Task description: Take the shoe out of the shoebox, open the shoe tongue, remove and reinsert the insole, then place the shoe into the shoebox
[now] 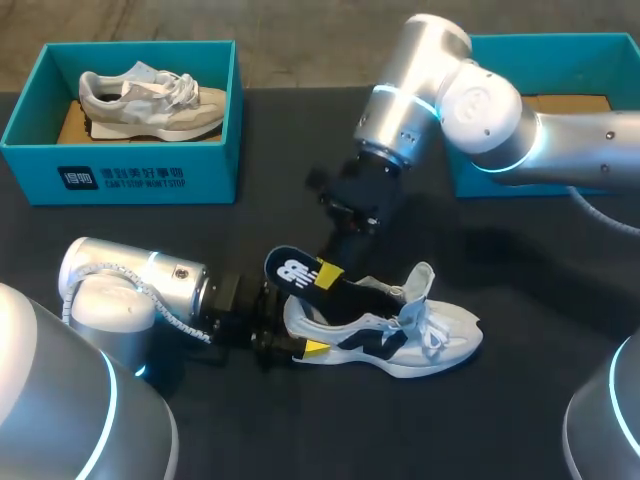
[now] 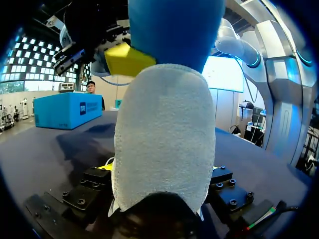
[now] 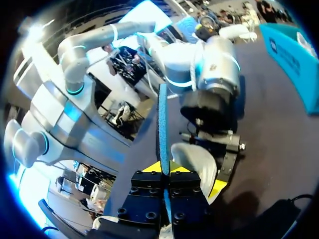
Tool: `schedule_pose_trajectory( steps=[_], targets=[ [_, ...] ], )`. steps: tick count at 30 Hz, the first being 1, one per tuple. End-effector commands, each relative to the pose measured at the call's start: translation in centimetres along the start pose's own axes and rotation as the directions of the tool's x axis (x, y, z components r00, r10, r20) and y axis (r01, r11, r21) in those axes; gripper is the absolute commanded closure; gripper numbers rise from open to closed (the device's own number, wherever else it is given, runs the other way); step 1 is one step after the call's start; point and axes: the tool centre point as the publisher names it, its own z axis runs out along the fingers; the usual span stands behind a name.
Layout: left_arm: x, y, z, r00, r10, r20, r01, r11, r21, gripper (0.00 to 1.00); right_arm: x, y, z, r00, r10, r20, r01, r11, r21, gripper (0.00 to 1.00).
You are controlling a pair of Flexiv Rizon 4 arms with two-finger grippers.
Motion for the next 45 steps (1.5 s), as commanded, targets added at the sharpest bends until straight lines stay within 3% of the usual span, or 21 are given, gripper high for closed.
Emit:
schedule_pose_trajectory(
  steps=[1, 11, 13, 25, 27, 32, 42, 45],
  targets=[
    [-0.1, 0.5, 0.1, 1.000, 0.000, 0.001, 0.000, 1.000, -0.001, 1.00, 0.7, 0.3, -0.7, 0.999, -0.049, 0.010, 0.049, 0.998, -0.027, 1.00],
    [-0.1, 0.5, 0.1, 1.000, 0.000, 0.001, 0.000, 1.000, -0.001, 1.00, 1.3, 2.5, -2.4, 0.978, -0.202, 0.048, 0.206, 0.973, -0.107, 1.00],
    [-0.1, 0.5, 0.1, 1.000, 0.000, 0.001, 0.000, 1.000, -0.001, 1.00, 1.9, 3.4, -3.0, 0.977, -0.185, 0.107, 0.195, 0.976, -0.092, 1.00],
    [-0.1, 0.5, 0.1, 1.000, 0.000, 0.001, 0.000, 1.000, -0.001, 1.00, 1.9, 3.4, -3.0, 0.977, -0.185, 0.107, 0.195, 0.976, -0.092, 1.00],
    [-0.1, 0.5, 0.1, 1.000, 0.000, 0.001, 0.000, 1.000, -0.001, 1.00, 1.9, 3.7, -2.1, 0.976, -0.182, 0.118, 0.195, 0.974, -0.116, 1.00],
    [-0.1, 0.5, 0.1, 1.000, 0.000, 0.001, 0.000, 1.000, -0.001, 1.00, 3.9, 6.0, -2.1, 0.967, -0.177, 0.185, 0.208, 0.963, -0.170, 1.00],
    [-0.1, 0.5, 0.1, 1.000, 0.000, 0.001, 0.000, 1.000, -0.001, 1.00, 8.2, 8.7, -5.6, 0.932, -0.167, 0.321, 0.254, 0.934, -0.252, 1.00],
    [-0.1, 0.5, 0.1, 1.000, 0.000, 0.001, 0.000, 1.000, -0.001, 1.00, 9.6, 9.0, -6.9, 0.915, -0.167, 0.368, 0.304, 0.884, -0.354, 1.00]
  ],
)
